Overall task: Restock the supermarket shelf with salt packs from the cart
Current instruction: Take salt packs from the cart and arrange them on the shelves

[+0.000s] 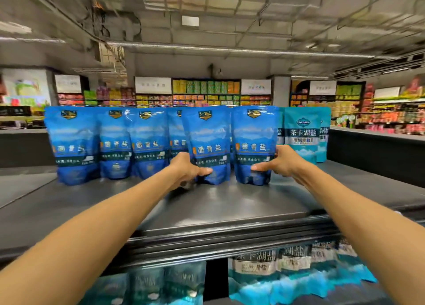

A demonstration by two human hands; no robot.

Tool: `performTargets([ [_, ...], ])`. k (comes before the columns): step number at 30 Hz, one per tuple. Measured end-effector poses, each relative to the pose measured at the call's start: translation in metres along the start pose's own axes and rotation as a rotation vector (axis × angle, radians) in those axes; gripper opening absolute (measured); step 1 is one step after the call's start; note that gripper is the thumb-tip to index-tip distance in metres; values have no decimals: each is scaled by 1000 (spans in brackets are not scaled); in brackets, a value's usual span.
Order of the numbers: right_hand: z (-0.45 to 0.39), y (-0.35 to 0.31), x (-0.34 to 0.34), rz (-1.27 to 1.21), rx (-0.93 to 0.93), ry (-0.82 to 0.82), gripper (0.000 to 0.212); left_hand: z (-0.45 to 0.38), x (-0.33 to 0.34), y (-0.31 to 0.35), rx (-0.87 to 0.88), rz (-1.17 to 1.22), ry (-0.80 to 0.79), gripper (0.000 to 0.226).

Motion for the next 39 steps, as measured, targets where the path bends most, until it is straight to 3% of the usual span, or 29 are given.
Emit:
performTargets([
  [2,-16,8,1,80,59,40,29,-4,0,5,-31,-68,82,50],
  [7,-59,29,10,130,136,73,32,-24,16,17,-52,-45,53,44],
  [14,-81,40,15,79,86,112,45,-26,6,39,78,-613,215,56],
  [19,-73,50,13,18,189,113,51,-23,5,34,45,-671,182,63],
  [23,-48,39,-6,202,190,101,57,-15,-1,35,-6,-693,127,56],
  [27,-3,22,-34,287,105,179,41,17,-4,71,152,-716,190,50],
  [30,49,0,-60,188,-52,309,18,55,3,102,293,-541,222,49],
  [35,185,-15,-92,-17,-226,444,23,135,33,141,454,26,66,38],
  [39,309,21,-107,-105,-174,529,28,213,94,157,571,445,-114,34],
])
Point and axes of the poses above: each hand's wrist, its own z-axis away from the middle knuckle, its own x-axis out of the palm, y = z × x, the point moved 10 cm from there along -z, towards the middle knuckle, and after that the axes turned 3 degrees about -x, right-handed, at the moved point
